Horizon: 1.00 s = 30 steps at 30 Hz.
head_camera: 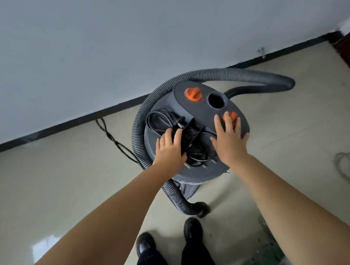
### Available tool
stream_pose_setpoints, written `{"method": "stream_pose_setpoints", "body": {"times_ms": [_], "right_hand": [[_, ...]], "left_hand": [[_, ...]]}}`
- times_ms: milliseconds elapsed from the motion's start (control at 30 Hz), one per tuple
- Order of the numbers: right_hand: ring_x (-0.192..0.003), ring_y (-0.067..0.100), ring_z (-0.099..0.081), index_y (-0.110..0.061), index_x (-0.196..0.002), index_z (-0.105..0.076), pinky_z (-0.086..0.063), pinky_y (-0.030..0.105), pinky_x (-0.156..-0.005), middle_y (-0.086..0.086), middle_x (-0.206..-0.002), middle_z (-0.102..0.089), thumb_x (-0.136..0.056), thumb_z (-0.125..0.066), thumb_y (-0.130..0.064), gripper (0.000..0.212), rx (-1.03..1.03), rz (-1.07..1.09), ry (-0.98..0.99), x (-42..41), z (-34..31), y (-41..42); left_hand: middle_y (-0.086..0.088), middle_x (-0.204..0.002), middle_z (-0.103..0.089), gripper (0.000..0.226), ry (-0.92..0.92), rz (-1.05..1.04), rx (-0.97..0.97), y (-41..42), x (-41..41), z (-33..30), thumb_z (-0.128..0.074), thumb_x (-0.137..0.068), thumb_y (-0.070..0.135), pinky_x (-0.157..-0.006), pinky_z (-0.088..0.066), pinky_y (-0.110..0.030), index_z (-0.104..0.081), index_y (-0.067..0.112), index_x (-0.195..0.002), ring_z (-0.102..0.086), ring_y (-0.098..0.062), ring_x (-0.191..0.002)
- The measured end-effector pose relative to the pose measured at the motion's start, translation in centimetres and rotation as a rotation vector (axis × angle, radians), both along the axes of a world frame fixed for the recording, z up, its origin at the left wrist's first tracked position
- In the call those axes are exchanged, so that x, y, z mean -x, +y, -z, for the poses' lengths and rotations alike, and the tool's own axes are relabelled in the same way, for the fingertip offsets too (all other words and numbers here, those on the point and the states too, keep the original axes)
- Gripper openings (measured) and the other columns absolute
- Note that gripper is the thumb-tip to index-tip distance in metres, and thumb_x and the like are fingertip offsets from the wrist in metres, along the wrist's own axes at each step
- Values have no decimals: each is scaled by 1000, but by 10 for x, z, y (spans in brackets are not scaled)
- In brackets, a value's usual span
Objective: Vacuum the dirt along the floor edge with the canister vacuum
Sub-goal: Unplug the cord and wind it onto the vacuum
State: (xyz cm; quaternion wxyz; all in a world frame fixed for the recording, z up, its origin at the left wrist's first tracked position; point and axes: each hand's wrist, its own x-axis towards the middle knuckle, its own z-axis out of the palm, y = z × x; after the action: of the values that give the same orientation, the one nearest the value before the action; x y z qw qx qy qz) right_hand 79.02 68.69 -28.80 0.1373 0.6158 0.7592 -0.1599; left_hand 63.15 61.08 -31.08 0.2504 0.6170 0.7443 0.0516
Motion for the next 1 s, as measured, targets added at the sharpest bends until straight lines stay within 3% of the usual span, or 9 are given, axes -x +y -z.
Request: {"method": "stream_pose_setpoints", "body": {"times_ms": [133, 300, 767, 1000], "right_hand": [[-146, 34, 16, -32, -153, 8, -10, 72, -108, 1, -160, 18, -102, -34, -42, 66, 38, 213, 17, -37, 6, 4], [-145, 34, 20, -35, -153, 8, -13, 74, -106, -2, -160, 20, -102, -34, -41, 66, 64, 419, 49, -81, 8, 16], [-145, 35, 21, -34, -153, 10, -14, 73, -105, 0, -160, 20, -102, -33, -42, 67, 73, 569, 82, -191, 2, 78], [-145, 35, 21, -35, -152, 12, -14, 74, -106, -3, -160, 21, -103, -33, -40, 67, 88, 785, 88, -235, 3, 104]], "left_hand": [[-16, -153, -15, 75, 8, 226, 18, 45, -16, -1, -55, -90, 30, -117, -16, -47, -15, 12, -151, -21, -38, -138], [-11, -154, -12, 70, -23, 367, 51, 94, -58, -10, -51, -93, 35, -118, -13, -44, -15, 15, -150, -17, -35, -140], [-15, -155, -12, 67, -11, 558, 80, 190, -168, -5, -43, -98, 41, -117, -15, -42, -16, 9, -150, -14, -35, -142], [-16, -155, -13, 67, -30, 767, 42, 250, -222, -1, -44, -98, 38, -118, -14, -43, -15, 9, -151, -14, -36, -142]]}}
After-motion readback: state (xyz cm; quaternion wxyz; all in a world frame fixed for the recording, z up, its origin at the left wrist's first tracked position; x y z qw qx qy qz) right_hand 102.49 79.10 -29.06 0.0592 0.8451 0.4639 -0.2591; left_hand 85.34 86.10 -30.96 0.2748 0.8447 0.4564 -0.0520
